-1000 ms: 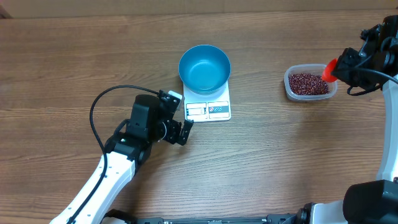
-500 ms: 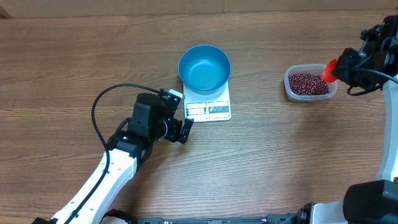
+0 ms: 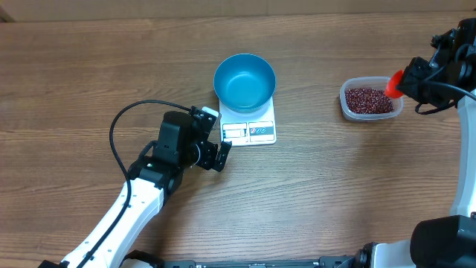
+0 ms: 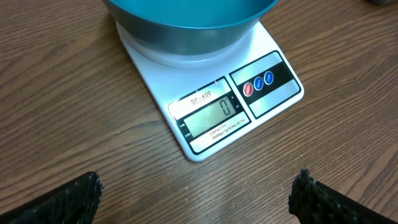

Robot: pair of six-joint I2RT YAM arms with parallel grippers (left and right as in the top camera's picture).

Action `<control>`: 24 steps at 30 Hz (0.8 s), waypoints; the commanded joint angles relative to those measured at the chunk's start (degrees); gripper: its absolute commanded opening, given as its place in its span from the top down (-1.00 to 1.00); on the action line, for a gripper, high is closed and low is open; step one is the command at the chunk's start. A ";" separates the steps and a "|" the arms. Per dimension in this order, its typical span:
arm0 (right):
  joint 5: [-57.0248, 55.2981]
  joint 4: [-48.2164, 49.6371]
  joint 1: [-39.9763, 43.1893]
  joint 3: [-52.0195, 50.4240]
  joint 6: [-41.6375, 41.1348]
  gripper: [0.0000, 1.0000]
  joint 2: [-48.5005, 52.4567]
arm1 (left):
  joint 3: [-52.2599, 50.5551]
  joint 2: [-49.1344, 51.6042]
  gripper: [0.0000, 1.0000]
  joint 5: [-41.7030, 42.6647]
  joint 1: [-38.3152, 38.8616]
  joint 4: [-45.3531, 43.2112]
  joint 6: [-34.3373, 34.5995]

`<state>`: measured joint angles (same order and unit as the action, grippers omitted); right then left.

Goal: Scoop item into bowl and weigh 150g on scale
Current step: 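Lower the red scoop into the bean tub with the right gripper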

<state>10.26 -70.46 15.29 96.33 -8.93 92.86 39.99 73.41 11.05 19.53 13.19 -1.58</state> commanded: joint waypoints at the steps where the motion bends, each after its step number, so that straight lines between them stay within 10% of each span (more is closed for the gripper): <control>1: 0.00 0.68 0.11 1.51 0.48 0.92 -0.24 | -0.24 0.35 -0.99 -0.52 0.11 -0.37 0.74; 24: -4.11 6.34 0.22 1.49 26.58 0.93 15.98 | -0.24 0.35 -0.99 -0.55 0.11 -0.35 0.74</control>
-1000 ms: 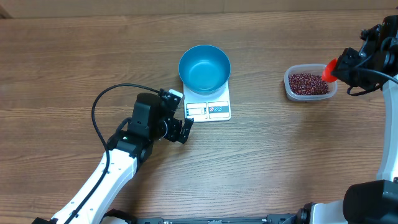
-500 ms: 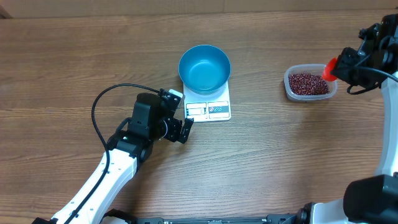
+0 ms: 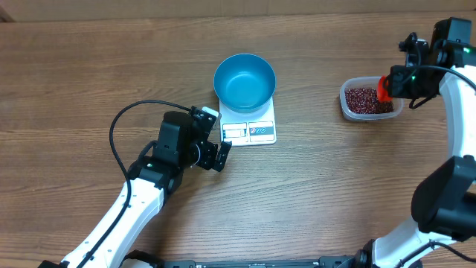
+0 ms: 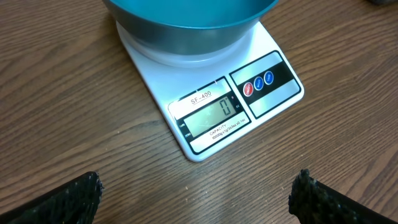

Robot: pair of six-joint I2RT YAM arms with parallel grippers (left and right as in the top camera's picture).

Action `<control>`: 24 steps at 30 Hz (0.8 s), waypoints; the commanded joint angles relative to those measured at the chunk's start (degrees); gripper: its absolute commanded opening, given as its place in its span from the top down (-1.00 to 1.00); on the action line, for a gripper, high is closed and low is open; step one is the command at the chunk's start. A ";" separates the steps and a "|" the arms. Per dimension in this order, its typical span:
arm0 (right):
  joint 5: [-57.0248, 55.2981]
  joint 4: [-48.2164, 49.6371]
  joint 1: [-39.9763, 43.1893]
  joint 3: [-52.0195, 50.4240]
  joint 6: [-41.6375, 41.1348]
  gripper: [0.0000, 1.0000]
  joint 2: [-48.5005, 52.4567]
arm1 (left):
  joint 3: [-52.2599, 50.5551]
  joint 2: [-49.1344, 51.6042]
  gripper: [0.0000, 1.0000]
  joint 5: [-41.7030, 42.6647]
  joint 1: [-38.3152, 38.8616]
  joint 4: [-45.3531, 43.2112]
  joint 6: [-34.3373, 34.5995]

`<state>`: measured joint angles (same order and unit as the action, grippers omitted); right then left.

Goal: Scoop item into bowl and weigh 150g on scale
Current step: 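Lower the red scoop into the bean tub with the right gripper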

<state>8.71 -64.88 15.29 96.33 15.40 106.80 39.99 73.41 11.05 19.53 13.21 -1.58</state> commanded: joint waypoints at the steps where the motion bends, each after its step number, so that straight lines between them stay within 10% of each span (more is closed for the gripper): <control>1: -3.17 0.87 0.22 1.49 2.25 0.93 2.69 | -0.24 0.35 -0.99 -0.55 0.11 -0.37 0.74; 24: 12.90 -2.47 0.22 1.36 -2.25 0.93 10.14 | -0.24 0.35 -0.99 -0.55 0.11 -0.37 0.74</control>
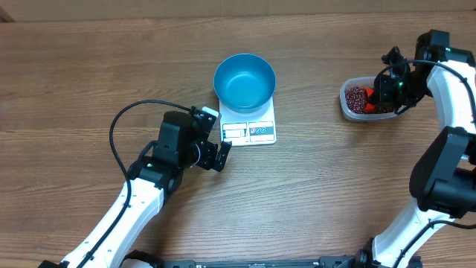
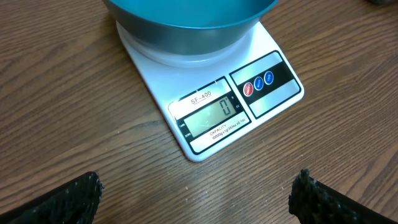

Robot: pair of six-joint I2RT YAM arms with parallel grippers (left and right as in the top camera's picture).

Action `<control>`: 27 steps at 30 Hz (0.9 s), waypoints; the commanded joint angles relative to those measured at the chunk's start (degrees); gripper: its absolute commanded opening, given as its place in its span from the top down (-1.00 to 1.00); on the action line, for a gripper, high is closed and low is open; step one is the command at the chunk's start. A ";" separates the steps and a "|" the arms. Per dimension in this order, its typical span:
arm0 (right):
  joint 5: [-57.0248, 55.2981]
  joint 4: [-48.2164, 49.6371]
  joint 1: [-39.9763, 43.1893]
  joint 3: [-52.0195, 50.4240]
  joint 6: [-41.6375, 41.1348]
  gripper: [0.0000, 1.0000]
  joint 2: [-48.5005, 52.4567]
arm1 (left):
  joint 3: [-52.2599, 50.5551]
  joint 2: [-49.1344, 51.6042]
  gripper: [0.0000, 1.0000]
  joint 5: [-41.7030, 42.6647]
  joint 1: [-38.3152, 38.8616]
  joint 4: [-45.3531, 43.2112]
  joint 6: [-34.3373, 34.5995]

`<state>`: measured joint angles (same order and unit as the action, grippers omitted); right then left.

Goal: Scoop item into bowl and weigh 150g on scale
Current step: 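Lower the red scoop into the bean tub with the right gripper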

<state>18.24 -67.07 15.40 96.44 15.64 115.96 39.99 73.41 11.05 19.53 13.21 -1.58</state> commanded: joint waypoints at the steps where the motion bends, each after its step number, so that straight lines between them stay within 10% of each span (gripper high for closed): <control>1: 3.52 -0.28 0.11 1.25 -2.78 0.93 1.05 | -0.24 0.35 -0.99 -0.55 0.11 -0.37 0.74; 27: 24.57 -0.61 12.04 1.22 -7.76 0.93 2.99 | -0.24 0.35 -0.99 -0.55 0.11 -0.37 0.74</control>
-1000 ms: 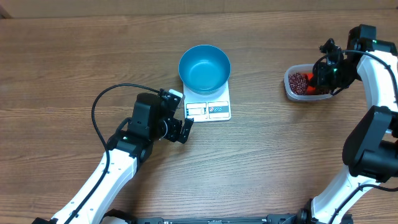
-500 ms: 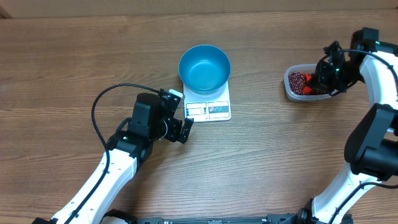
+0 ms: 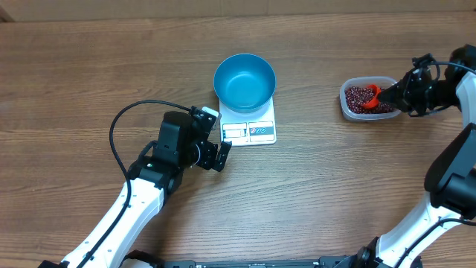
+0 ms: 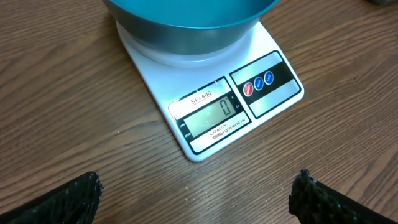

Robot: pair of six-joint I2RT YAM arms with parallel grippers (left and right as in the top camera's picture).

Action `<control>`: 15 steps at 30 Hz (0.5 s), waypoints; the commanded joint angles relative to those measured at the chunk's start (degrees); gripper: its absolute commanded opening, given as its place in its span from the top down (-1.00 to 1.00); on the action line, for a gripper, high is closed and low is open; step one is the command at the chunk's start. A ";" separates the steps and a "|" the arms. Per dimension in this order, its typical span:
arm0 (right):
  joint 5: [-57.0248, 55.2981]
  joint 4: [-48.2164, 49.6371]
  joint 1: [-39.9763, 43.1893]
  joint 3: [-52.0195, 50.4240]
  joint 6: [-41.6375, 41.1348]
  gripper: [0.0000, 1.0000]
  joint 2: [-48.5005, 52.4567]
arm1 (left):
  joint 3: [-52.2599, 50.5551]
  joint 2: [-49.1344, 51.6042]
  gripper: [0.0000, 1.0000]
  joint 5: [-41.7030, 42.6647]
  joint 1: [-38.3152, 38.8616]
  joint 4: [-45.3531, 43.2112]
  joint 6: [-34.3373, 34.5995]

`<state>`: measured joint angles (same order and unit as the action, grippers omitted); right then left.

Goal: Scoop item into bowl and weigh 150g on scale
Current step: 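Lower the red scoop into the bean tub with the right gripper, then lift the filled scoop and carry it left over the blue bowl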

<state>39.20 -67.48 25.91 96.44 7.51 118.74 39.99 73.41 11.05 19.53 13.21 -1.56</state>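
Observation:
A blue bowl [image 3: 245, 80] stands on the white scale [image 3: 250, 131]. In the left wrist view the scale's display [image 4: 214, 116] reads 0 and the bowl [image 4: 186, 25] is at the top edge. A clear tub of red beans [image 3: 363, 99] sits at the right. My right gripper [image 3: 401, 94] is shut on a red scoop [image 3: 374, 91], whose red end lies over the right part of the tub. My left gripper [image 3: 218, 155] rests open on the table just left of the scale, with its fingers [image 4: 65, 200] wide apart and nothing between them.
The left arm's black cable [image 3: 123, 119] loops over the table to the left of the scale. The right arm reaches in from the right edge. All else in view is bare wooden table [image 3: 335, 186].
My right gripper has moved to the right, from above the tub to beside its right rim. The scoop's red end has shifted from the beans' middle to the tub's right part. The left arm is unchanged.
The right gripper first held the red scoop at the tub's right rim. Then it was turned and closer over the tub, then down in the beans. Now it is back at the right rim. The left gripper stayed open by the scale, which read 0 throughout.

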 commanded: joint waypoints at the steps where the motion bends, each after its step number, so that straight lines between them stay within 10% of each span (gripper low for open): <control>1: 4.09 -0.42 1.86 1.22 0.63 0.93 0.22 | -0.24 0.35 -0.99 -0.55 0.11 -0.37 0.72; 15: 13.22 -7.32 8.90 1.22 11.15 0.93 0.22 | -0.24 0.35 -0.99 -0.55 0.11 -0.37 0.72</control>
<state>48.27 -74.32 33.15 96.44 14.96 118.74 39.99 73.41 11.05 19.53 13.21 -1.56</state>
